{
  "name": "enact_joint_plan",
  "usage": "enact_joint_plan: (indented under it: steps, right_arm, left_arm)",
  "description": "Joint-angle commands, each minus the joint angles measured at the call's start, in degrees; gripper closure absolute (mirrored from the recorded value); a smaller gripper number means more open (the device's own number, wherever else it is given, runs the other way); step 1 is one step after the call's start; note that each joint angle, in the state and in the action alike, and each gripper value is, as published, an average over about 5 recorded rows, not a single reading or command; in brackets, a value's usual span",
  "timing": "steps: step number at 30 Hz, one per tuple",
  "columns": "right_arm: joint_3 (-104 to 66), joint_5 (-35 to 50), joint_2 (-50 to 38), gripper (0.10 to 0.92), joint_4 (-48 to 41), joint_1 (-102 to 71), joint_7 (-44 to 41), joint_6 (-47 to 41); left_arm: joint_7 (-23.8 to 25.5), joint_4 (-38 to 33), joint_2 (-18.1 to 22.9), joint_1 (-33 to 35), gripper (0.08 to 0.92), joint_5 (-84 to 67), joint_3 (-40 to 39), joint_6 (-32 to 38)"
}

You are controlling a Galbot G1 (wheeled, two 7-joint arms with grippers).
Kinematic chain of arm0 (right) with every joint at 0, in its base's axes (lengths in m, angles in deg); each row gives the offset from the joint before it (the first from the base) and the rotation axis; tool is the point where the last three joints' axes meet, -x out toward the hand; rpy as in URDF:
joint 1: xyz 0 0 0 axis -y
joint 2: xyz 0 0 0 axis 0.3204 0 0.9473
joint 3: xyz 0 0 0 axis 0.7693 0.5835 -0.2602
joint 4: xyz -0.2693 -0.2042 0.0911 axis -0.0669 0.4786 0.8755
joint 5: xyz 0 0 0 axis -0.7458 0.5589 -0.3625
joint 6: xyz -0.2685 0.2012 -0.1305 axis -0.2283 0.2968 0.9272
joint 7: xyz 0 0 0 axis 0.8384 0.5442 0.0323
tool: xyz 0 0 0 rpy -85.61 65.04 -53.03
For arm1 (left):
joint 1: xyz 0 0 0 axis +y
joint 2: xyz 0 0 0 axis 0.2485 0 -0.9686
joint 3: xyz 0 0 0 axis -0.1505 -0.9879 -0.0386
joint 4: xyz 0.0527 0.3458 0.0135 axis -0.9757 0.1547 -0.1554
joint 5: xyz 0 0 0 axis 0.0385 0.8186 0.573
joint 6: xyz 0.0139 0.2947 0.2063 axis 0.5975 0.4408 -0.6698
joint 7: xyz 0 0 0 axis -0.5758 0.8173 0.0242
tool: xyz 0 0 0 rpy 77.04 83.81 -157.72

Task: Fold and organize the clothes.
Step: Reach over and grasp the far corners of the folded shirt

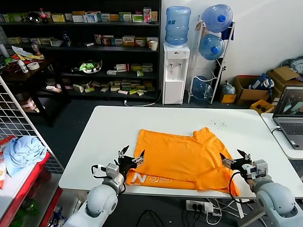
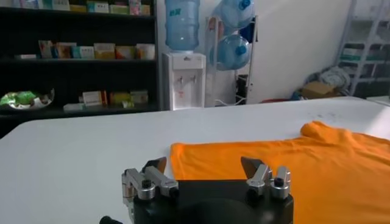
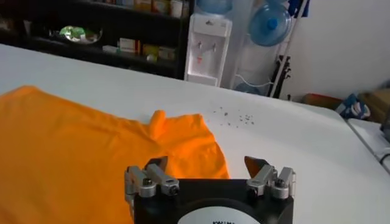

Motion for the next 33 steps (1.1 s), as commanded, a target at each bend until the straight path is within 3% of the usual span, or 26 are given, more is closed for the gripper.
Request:
enact_joint_plan:
  steps: [1,11,33]
  right_arm:
    - [5.9,0.6,1.7,0.203,-18.1,19.1,-4.3,-2.9]
    - [8.1,-4.2,6.9,0.203,-27.9,25.1,-7.5,-0.4]
    - [10.5,-9.9,14.9,0.203,-39.7,30.1,-9.9,4.4]
  left_arm:
    - [0.8,22.6,5.4,-19.8,0.177,-2.2,-6.5,0.5]
    - [2.7,34.8,9.5,-26.1,0.177,-0.9,-7.1,0.6]
    - [4.2,45.1,13.3,-30.5,0.177,2.1,-5.2,1.5]
